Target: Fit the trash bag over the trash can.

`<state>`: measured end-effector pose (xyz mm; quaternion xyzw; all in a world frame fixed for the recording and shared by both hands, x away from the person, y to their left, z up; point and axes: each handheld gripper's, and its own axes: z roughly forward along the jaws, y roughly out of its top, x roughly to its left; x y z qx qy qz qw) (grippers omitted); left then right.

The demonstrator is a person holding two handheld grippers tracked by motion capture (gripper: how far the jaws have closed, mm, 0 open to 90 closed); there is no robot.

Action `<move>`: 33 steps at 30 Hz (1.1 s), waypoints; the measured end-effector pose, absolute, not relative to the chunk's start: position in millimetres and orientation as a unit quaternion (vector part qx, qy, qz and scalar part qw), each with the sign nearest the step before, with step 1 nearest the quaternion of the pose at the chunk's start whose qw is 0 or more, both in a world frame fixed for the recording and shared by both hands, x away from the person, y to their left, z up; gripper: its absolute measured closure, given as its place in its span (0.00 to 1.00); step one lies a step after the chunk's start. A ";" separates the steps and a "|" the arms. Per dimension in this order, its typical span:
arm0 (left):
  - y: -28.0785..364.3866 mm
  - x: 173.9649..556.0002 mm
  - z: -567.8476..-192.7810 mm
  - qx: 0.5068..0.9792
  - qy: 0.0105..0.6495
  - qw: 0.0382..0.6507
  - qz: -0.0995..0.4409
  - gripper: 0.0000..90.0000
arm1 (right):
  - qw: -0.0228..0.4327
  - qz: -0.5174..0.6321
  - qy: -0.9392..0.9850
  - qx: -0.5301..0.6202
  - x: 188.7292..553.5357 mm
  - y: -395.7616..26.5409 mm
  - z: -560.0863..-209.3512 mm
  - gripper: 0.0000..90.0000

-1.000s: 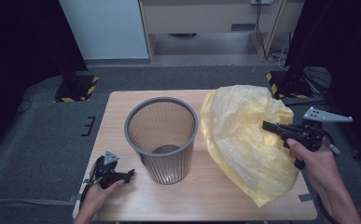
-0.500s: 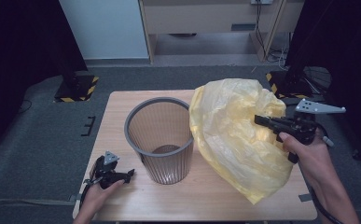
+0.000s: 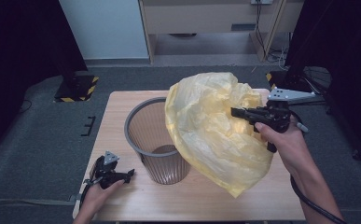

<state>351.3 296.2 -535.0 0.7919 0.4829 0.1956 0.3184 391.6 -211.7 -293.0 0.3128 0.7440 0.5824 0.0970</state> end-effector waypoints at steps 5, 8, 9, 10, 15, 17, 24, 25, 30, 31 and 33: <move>296.2 351.3 -535.0 0.792 0.483 0.318 0.195 0.00 | 0.092 0.578 0.750 0.308 397.6 -197.2 -293.8 1.00; 296.1 351.3 -535.0 0.792 0.483 0.318 0.195 0.00 | 0.088 0.577 0.752 0.306 401.2 -190.2 -293.9 1.00; 296.2 351.3 -535.0 0.792 0.483 0.318 0.195 0.00 | 0.086 0.577 0.752 0.305 402.2 -187.8 -293.6 1.00; 296.2 351.4 -535.0 0.792 0.483 0.318 0.195 0.00 | 0.085 0.577 0.753 0.305 403.0 -185.5 -293.1 1.00; 296.1 351.3 -535.0 0.792 0.483 0.318 0.195 0.00 | 0.082 0.573 0.759 0.298 405.7 -170.5 -291.1 1.00; 296.1 351.3 -535.0 0.792 0.483 0.318 0.195 0.00 | 0.080 0.570 0.762 0.295 407.0 -164.3 -290.3 1.00; 296.2 351.4 -535.0 0.792 0.483 0.318 0.195 0.00 | 0.077 0.564 0.771 0.286 409.9 -142.4 -285.9 1.00; 296.2 351.4 -535.0 0.792 0.483 0.318 0.195 0.00 | 0.077 0.564 0.771 0.285 410.0 -139.5 -285.2 1.00; 296.4 351.4 -534.8 0.793 0.482 0.317 0.196 0.00 | 0.076 0.558 0.779 0.278 409.9 -125.7 -281.8 1.00; 296.4 351.4 -534.8 0.793 0.482 0.317 0.196 0.00 | 0.075 0.558 0.779 0.277 409.8 -123.4 -281.2 1.00; 296.4 351.4 -534.7 0.793 0.482 0.317 0.195 0.00 | 0.074 0.556 0.781 0.274 409.8 -119.3 -279.9 1.00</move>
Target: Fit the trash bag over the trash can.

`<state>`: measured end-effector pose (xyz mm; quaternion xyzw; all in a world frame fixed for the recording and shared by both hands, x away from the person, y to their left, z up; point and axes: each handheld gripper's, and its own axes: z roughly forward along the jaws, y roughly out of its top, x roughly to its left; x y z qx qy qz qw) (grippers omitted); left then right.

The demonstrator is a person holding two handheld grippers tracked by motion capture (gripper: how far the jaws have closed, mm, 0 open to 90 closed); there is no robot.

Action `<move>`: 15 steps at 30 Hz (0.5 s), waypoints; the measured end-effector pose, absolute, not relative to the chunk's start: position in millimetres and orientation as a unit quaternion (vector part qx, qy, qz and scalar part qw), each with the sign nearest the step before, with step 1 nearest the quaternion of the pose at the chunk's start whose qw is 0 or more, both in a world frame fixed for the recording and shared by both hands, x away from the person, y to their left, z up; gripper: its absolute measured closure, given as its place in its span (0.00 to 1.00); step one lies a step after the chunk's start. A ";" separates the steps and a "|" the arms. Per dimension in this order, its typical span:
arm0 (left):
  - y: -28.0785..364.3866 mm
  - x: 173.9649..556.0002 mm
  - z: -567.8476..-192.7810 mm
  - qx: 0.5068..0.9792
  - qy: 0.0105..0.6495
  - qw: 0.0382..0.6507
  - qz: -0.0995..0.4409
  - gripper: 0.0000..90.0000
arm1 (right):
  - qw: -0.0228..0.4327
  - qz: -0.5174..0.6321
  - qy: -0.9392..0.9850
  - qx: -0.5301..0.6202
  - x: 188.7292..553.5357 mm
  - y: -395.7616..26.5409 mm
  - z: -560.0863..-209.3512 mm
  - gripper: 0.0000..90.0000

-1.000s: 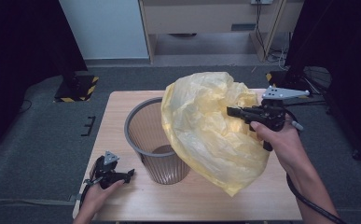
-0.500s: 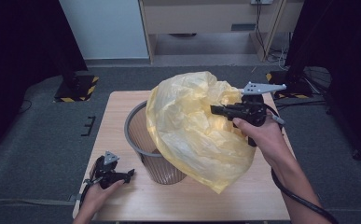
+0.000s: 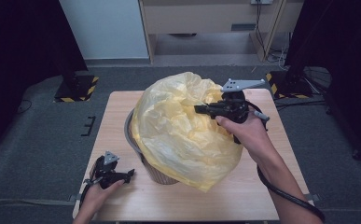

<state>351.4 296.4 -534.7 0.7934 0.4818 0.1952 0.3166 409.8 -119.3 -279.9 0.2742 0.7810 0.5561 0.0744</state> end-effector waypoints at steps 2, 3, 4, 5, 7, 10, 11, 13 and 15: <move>296.4 351.4 -534.8 0.793 0.482 0.317 0.196 0.00 | 0.073 0.555 0.782 0.273 409.9 -115.4 -278.8 1.00; 296.3 351.4 -534.8 0.793 0.482 0.317 0.195 0.00 | 0.074 0.554 0.783 0.272 409.8 -113.4 -278.2 1.00; 296.3 351.4 -534.8 0.793 0.482 0.317 0.195 0.00 | 0.073 0.555 0.784 0.270 409.5 -111.5 -277.6 1.00; 296.4 351.4 -534.8 0.793 0.482 0.317 0.196 0.00 | 0.072 0.554 0.785 0.269 409.2 -109.5 -277.2 1.00; 296.4 351.4 -534.8 0.793 0.482 0.317 0.195 0.00 | 0.071 0.552 0.787 0.266 408.8 -106.0 -276.8 1.00; 296.5 351.5 -534.7 0.794 0.481 0.316 0.195 0.00 | 0.068 0.555 0.786 0.264 408.5 -101.7 -276.0 1.00; 296.4 351.4 -534.8 0.794 0.482 0.316 0.195 0.00 | 0.067 0.555 0.787 0.263 408.5 -100.4 -275.8 1.00; 296.5 351.4 -534.7 0.794 0.481 0.316 0.195 0.00 | 0.066 0.556 0.786 0.261 407.9 -98.3 -275.0 1.00; 296.5 351.5 -534.7 0.794 0.481 0.316 0.195 0.00 | 0.066 0.557 0.786 0.260 407.5 -96.9 -273.6 1.00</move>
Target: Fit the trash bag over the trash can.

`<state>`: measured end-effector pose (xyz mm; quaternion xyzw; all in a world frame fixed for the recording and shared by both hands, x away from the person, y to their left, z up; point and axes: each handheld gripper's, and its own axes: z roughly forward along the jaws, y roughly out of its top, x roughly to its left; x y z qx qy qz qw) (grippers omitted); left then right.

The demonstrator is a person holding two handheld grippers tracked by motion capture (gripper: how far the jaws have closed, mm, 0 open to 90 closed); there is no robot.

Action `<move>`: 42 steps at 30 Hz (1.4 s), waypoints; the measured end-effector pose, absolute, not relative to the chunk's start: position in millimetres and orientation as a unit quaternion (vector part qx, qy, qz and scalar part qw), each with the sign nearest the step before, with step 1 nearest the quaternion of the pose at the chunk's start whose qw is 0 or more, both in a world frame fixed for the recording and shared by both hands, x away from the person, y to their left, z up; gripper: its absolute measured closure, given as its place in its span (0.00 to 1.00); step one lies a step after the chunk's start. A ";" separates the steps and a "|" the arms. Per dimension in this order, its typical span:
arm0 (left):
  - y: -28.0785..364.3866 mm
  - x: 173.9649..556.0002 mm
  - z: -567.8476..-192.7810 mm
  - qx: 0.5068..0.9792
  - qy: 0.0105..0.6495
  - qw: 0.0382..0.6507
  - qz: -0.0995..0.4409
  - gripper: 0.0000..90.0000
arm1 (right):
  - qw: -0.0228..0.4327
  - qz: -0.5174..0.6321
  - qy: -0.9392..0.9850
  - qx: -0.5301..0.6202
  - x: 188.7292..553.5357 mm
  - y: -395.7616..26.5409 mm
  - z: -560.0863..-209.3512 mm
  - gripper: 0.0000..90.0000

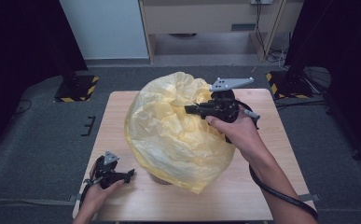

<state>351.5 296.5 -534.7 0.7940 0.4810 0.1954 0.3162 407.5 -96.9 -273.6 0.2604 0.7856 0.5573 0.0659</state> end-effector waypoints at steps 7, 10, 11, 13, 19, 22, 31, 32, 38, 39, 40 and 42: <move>296.5 351.4 -534.7 0.794 0.481 0.316 0.195 0.00 | 0.064 0.563 0.783 0.255 405.7 -89.2 -265.0 1.00; 296.5 351.5 -534.8 0.794 0.481 0.317 0.195 0.00 | 0.064 0.564 0.783 0.254 405.5 -86.4 -262.6 1.00; 296.5 351.5 -534.8 0.794 0.481 0.317 0.195 0.00 | 0.064 0.562 0.784 0.254 405.6 -84.9 -262.5 1.00; 296.5 351.5 -534.8 0.794 0.481 0.317 0.195 0.00 | 0.066 0.557 0.788 0.253 405.6 -81.2 -262.8 1.00; 296.5 351.5 -534.8 0.794 0.481 0.317 0.195 0.00 | 0.072 0.541 0.800 0.250 407.0 -67.1 -263.7 1.00; 296.5 351.6 -534.8 0.794 0.481 0.317 0.195 0.00 | 0.075 0.534 0.806 0.246 407.5 -59.8 -263.1 1.00; 296.4 351.6 -534.8 0.794 0.481 0.317 0.195 0.00 | 0.087 0.488 0.834 0.243 412.5 -43.9 -273.1 1.00; 296.3 351.6 -534.8 0.794 0.481 0.317 0.195 0.00 | 0.088 0.484 0.836 0.243 412.9 -42.7 -274.4 1.00; 296.3 351.7 -534.8 0.794 0.481 0.317 0.195 0.00 | 0.088 0.466 0.847 0.241 415.3 -36.2 -280.8 0.99; 296.3 351.7 -534.8 0.794 0.481 0.317 0.195 0.00 | 0.089 0.463 0.848 0.242 416.0 -36.2 -281.7 0.99; 296.3 351.7 -534.8 0.794 0.481 0.317 0.195 0.00 | 0.088 0.460 0.850 0.242 416.7 -36.7 -282.5 0.99; 296.3 351.6 -534.8 0.794 0.481 0.316 0.195 0.00 | 0.089 0.458 0.851 0.243 417.2 -37.5 -283.5 0.99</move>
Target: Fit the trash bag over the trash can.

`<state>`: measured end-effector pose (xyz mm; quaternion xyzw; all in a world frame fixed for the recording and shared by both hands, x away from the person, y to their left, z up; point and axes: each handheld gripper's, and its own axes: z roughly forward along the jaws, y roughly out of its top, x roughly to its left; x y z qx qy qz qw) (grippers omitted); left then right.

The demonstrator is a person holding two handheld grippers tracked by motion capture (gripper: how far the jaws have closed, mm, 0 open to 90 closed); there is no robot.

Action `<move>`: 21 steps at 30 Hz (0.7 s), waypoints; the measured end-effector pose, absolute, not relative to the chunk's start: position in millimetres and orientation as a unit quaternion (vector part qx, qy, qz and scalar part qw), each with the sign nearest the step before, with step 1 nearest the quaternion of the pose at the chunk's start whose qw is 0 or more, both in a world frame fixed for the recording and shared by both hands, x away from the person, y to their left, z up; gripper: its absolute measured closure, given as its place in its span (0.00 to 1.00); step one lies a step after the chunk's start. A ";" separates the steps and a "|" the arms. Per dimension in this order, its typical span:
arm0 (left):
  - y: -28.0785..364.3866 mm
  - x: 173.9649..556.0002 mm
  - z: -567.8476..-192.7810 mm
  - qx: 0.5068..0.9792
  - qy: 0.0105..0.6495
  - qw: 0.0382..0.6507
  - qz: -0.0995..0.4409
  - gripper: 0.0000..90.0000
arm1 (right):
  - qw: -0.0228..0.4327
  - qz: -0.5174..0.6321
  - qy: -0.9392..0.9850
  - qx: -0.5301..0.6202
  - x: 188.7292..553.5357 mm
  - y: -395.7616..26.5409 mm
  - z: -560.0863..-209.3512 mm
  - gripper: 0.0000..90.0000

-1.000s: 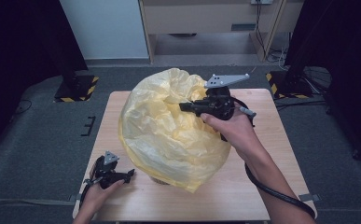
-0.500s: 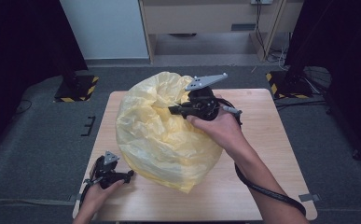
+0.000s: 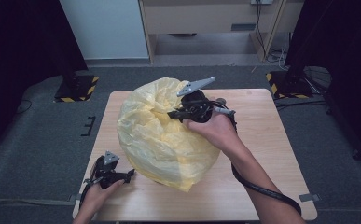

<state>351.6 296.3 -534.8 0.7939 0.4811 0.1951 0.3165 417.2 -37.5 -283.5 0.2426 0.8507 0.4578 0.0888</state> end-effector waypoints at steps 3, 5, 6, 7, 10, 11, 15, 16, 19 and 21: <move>296.2 351.6 -534.8 0.794 0.481 0.316 0.195 0.00 | 0.087 0.453 0.854 0.241 416.6 -39.2 -284.8 0.99; 296.3 351.6 -534.8 0.794 0.481 0.316 0.195 0.00 | 0.087 0.451 0.855 0.242 415.8 -40.1 -285.5 0.99; 296.2 351.6 -534.8 0.794 0.481 0.317 0.195 0.00 | 0.087 0.451 0.855 0.240 415.5 -40.7 -285.8 0.99; 296.2 351.6 -534.8 0.794 0.481 0.316 0.195 0.00 | 0.086 0.451 0.855 0.241 415.0 -41.3 -285.9 0.99; 296.1 351.6 -534.8 0.794 0.482 0.317 0.195 0.00 | 0.086 0.448 0.857 0.240 414.7 -41.4 -286.5 0.98; 296.0 351.6 -534.8 0.794 0.482 0.317 0.195 0.00 | 0.087 0.448 0.857 0.241 414.7 -40.5 -286.6 0.98; 296.0 351.6 -534.8 0.794 0.482 0.317 0.195 0.00 | 0.090 0.440 0.861 0.241 414.8 -34.7 -287.5 0.96; 296.0 351.6 -534.8 0.794 0.482 0.317 0.195 0.00 | 0.091 0.438 0.861 0.241 414.9 -33.4 -287.6 0.96; 296.0 351.6 -534.8 0.794 0.482 0.317 0.195 0.00 | 0.091 0.434 0.863 0.242 415.7 -31.3 -288.5 0.96; 296.0 351.6 -534.8 0.793 0.482 0.317 0.195 0.00 | 0.090 0.433 0.863 0.243 415.8 -30.7 -288.9 0.95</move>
